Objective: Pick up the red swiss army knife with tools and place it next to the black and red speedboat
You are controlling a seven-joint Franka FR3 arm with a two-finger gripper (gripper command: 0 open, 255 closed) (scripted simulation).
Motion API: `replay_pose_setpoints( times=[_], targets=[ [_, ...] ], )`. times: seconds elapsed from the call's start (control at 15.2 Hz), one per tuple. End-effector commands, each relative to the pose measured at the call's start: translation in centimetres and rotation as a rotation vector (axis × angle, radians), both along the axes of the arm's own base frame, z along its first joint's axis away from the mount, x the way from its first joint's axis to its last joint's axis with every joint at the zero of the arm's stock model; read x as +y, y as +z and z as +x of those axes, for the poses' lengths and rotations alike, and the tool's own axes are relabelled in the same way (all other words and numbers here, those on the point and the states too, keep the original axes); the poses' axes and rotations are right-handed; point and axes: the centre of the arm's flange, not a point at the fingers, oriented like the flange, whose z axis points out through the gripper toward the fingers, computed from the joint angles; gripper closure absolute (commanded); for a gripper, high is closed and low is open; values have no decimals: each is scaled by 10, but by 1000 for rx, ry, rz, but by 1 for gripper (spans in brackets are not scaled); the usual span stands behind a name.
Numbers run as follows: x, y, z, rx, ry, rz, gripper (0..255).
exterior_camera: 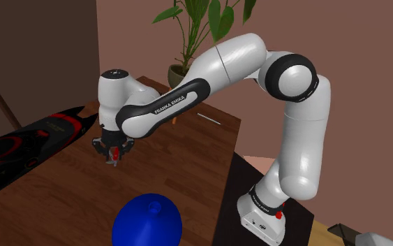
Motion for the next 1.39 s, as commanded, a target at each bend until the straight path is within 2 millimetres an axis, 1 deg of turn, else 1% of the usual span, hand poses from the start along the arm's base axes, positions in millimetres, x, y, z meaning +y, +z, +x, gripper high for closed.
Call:
replay_pose_setpoints(
  times=[0.0, 0.13, 0.2, 0.53, 0.73, 0.79, 1.32],
  targets=[
    [0, 0, 0, 0, 0, 0, 255],
    [0, 0, 0, 0, 0, 0, 255],
    [0, 0, 0, 0, 0, 0, 0],
    [0, 0, 0, 0, 0, 0, 0],
    [-1, 39, 1, 0, 0, 0, 0],
    [-1, 50, 1, 0, 0, 0, 0],
    [-1, 50, 1, 0, 0, 0, 0]
  ],
)
